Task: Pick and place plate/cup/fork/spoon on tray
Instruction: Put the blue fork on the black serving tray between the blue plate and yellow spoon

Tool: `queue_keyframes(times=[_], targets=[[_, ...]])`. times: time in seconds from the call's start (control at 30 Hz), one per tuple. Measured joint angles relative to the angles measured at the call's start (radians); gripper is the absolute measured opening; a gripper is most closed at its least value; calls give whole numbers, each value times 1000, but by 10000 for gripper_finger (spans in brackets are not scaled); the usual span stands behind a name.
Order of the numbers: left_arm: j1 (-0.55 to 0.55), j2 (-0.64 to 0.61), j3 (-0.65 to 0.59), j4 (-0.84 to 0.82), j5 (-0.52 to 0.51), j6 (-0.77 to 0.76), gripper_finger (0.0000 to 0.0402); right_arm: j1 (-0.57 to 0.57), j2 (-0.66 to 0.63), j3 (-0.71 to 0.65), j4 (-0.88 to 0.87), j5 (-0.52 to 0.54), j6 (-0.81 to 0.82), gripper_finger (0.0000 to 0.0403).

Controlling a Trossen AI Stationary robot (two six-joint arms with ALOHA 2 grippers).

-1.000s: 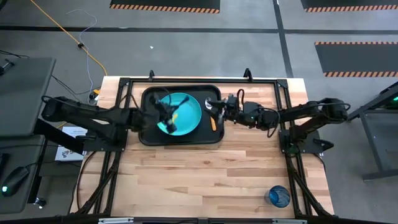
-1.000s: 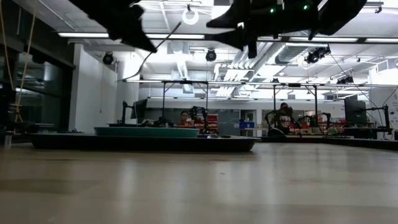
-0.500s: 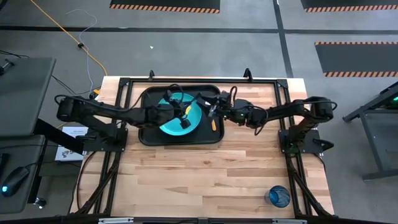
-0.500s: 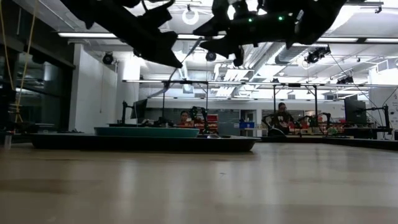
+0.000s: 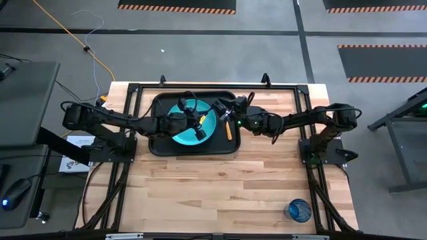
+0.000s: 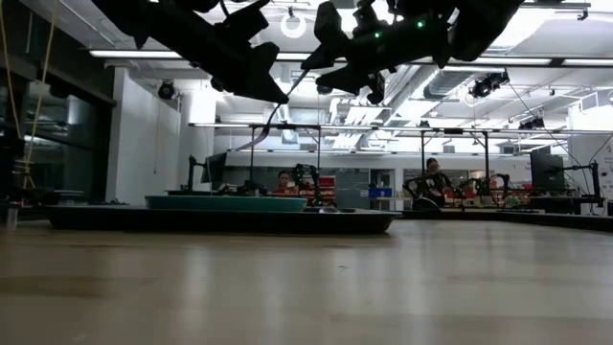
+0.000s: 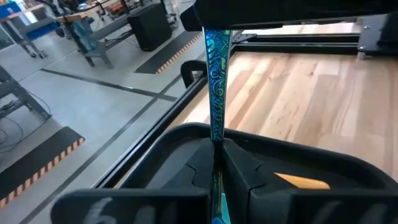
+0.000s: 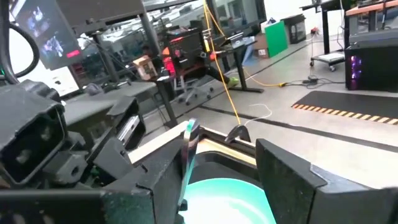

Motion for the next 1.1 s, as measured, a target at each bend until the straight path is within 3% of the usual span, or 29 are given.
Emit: queue_keyframes(times=[0.23, 0.33, 0.6, 0.77, 0.83, 1.1], targets=[[-7, 0, 0, 3, 6, -17, 3, 0, 0, 0, 3, 1, -16, 188], [-5, 0, 0, 7, 6, -17, 4, 0, 0, 0, 9, 0, -16, 167], [1, 0, 1, 7, 13, -17, 9, 1, 0, 0, 11, -14, -19, 17], [2, -6, 1, -5, 17, 55, 26, 1, -4, 0, -6, -21, -37, 10], [0, -33, 1, -30, 17, 76, 42, -1, -12, -1, -38, 29, -70, 4], [0, -274, 2, -252, 31, 55, 130, -2, -64, -7, -190, 140, -101, 1]])
